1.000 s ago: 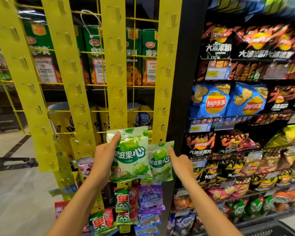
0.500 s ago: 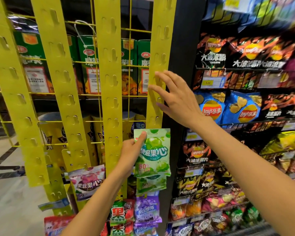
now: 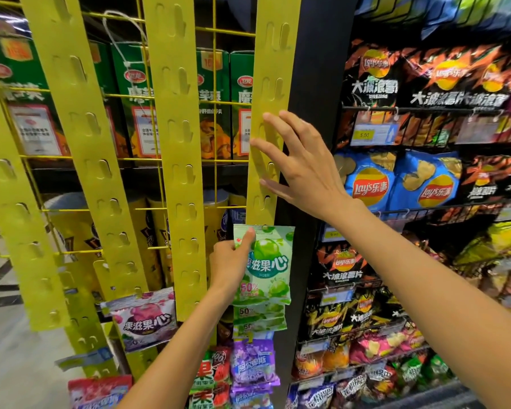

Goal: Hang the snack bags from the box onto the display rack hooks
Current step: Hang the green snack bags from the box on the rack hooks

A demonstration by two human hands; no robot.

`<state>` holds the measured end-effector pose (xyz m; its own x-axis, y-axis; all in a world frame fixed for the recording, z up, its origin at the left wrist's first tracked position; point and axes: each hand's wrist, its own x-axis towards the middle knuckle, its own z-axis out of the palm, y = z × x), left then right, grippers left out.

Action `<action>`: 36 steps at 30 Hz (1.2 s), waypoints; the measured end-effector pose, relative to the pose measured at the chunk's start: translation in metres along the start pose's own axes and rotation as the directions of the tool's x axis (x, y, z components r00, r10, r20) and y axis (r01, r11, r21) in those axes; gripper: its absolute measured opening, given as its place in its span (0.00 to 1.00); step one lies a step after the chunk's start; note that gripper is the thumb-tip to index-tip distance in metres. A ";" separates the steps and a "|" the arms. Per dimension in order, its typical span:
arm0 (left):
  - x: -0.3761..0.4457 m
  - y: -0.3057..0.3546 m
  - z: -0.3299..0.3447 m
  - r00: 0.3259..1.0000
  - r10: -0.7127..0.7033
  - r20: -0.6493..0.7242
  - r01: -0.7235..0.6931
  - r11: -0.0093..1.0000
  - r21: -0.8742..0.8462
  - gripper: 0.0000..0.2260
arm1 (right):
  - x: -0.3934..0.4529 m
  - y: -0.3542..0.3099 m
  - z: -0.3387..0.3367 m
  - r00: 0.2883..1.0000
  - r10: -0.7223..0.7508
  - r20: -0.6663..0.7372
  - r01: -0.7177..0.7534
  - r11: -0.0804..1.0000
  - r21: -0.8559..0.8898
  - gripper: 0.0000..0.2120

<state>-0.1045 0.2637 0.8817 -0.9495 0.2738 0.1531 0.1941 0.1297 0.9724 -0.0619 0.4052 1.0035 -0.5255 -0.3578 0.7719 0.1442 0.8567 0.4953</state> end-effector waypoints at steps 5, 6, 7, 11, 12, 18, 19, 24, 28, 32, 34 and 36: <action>-0.008 -0.007 0.002 1.000 -0.027 0.010 0.027 1.000 -0.005 0.25 | -0.001 -0.001 0.000 1.000 0.013 -0.011 -0.013 1.000 -0.001 0.29; -0.009 -0.008 0.002 1.000 -0.027 0.012 0.027 1.000 -0.011 0.25 | -0.001 -0.001 0.000 1.000 0.014 -0.011 -0.014 1.000 -0.001 0.29; -0.010 -0.008 0.002 0.999 -0.027 0.018 0.027 1.000 -0.009 0.25 | -0.002 -0.002 0.000 1.000 0.015 -0.011 -0.015 1.000 -0.002 0.29; -0.016 -0.008 0.000 1.000 0.019 0.021 -0.020 0.998 0.064 0.24 | -0.002 -0.004 0.000 1.000 0.016 0.002 -0.016 1.000 -0.020 0.29; -0.019 -0.009 -0.002 0.998 0.048 0.028 -0.050 0.995 0.082 0.24 | -0.002 -0.004 0.000 1.000 0.016 0.007 -0.016 1.000 -0.025 0.29; -0.051 -0.023 -0.016 0.969 0.223 0.106 -0.245 0.929 0.278 0.15 | -0.004 -0.006 -0.006 0.999 0.025 0.045 -0.023 0.999 -0.036 0.30; -0.058 -0.024 -0.021 0.960 0.258 0.107 -0.279 0.902 0.331 0.14 | -0.006 -0.008 -0.009 0.998 0.033 0.047 -0.032 0.999 -0.031 0.30; -0.082 -0.024 -0.062 0.902 0.418 0.105 -0.395 0.706 0.588 0.17 | -0.034 -0.036 -0.027 0.993 0.116 0.012 -0.117 0.990 0.078 0.26; -0.075 -0.024 -0.109 0.697 0.681 0.226 -0.581 0.351 0.735 0.17 | -0.077 -0.072 -0.037 0.980 0.146 0.136 -0.164 0.978 0.129 0.23; -0.069 -0.041 -0.153 0.631 0.693 0.348 -0.592 0.140 0.794 0.19 | -0.121 -0.112 -0.042 0.948 0.172 0.269 -0.220 0.963 0.158 0.21; -0.072 -0.062 -0.172 0.633 0.675 0.379 -0.584 0.095 0.806 0.19 | -0.143 -0.133 -0.042 0.927 0.194 0.320 -0.259 0.950 0.175 0.21; -0.080 -0.091 -0.185 0.642 0.652 0.404 -0.588 0.080 0.805 0.19 | -0.166 -0.155 -0.039 0.904 0.200 0.377 -0.289 0.937 0.195 0.21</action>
<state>-0.0919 0.0535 0.8138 -0.3831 0.6456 0.6606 0.7722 0.6163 -0.1545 0.0357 0.3166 0.8145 -0.7623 -0.0123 0.6471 0.1232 0.9788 0.1638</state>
